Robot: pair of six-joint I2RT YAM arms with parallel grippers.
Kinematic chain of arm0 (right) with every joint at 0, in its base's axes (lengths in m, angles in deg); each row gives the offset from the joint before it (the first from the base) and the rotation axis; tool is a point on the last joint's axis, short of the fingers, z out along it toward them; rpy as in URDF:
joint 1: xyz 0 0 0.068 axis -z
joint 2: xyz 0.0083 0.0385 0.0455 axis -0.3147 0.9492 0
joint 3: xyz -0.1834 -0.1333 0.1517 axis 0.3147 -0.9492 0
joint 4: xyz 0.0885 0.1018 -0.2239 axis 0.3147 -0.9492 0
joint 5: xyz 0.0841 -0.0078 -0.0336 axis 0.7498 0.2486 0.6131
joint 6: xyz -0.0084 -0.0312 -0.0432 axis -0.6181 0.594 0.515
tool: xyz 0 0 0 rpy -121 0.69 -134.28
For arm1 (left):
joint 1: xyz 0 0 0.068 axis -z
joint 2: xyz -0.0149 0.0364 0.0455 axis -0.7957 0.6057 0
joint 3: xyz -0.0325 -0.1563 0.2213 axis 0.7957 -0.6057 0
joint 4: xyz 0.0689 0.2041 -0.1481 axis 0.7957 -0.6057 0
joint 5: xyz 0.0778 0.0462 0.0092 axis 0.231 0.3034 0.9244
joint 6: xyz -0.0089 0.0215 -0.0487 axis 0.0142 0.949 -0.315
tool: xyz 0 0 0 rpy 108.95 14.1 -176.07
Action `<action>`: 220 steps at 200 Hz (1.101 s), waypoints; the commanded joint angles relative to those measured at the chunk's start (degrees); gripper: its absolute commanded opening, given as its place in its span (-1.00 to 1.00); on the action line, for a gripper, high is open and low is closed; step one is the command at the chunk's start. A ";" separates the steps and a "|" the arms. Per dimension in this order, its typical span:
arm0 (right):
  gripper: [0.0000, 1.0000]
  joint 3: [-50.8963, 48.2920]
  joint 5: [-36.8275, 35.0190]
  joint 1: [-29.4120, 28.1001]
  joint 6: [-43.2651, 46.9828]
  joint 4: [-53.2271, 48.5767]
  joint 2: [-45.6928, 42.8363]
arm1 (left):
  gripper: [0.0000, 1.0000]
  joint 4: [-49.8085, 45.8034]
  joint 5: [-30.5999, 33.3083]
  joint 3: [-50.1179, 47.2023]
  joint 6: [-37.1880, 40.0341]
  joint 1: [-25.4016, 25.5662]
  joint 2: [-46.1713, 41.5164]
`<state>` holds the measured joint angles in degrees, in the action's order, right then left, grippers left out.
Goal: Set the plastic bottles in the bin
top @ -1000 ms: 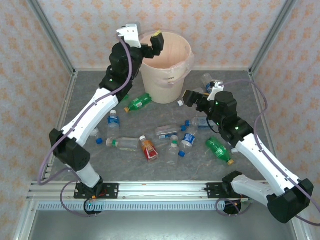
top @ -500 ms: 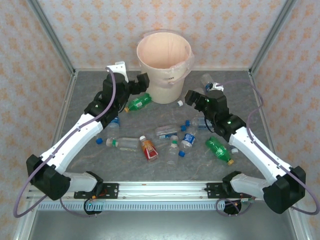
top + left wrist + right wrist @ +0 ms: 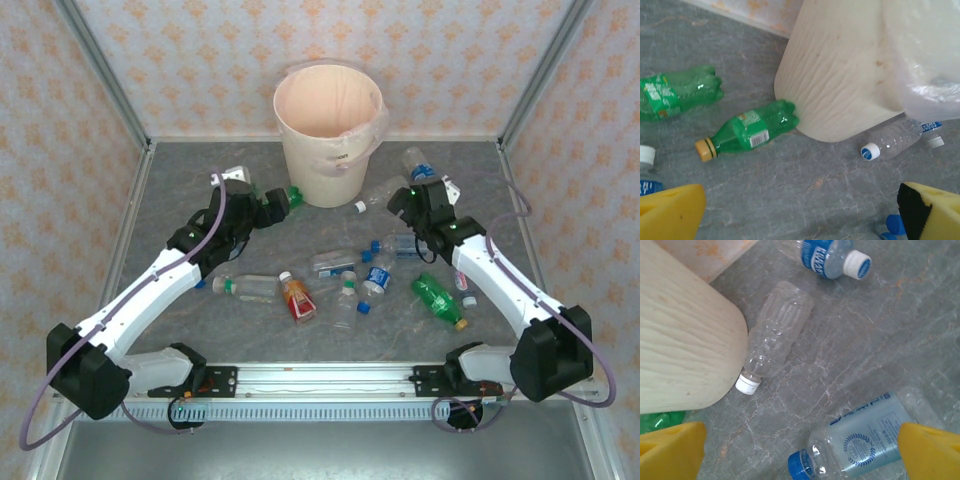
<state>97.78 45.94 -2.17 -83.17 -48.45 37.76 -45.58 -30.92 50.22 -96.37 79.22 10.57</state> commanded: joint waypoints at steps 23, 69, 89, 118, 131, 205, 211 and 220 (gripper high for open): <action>0.86 -1.09 2.76 1.37 -11.20 -3.94 1.97 | 0.99 2.58 -0.70 -5.59 -1.38 -0.38 -7.22; 0.79 -2.55 7.66 3.30 -19.20 -5.88 5.21 | 0.99 5.36 -3.47 -8.59 3.08 -0.40 -12.51; 0.76 -4.06 9.02 3.93 -21.91 -4.41 5.43 | 0.99 4.60 -3.29 -9.05 2.56 -0.40 -13.08; 0.72 -6.52 12.98 5.84 -25.57 -1.70 5.89 | 0.99 4.31 -2.38 -10.25 1.52 -0.40 -14.17; 0.72 -7.37 14.45 6.59 -26.86 -0.35 6.49 | 0.99 4.45 -2.78 -10.60 1.80 -0.35 -14.82; 0.72 -6.98 18.67 7.66 -30.36 5.04 13.47 | 0.99 3.61 -4.49 -11.01 4.23 -0.38 -17.32; 0.72 -6.79 18.70 7.70 -30.32 5.65 13.81 | 0.99 3.52 -4.48 -10.96 4.01 -0.40 -17.32; 0.72 -6.54 18.46 7.77 -30.17 6.29 14.33 | 0.99 3.38 -3.74 -10.90 3.42 -0.36 -17.46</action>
<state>90.61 63.97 5.00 -111.67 -45.11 50.79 -42.06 -34.07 39.54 -93.94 79.22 -5.98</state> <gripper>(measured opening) 0.859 0.993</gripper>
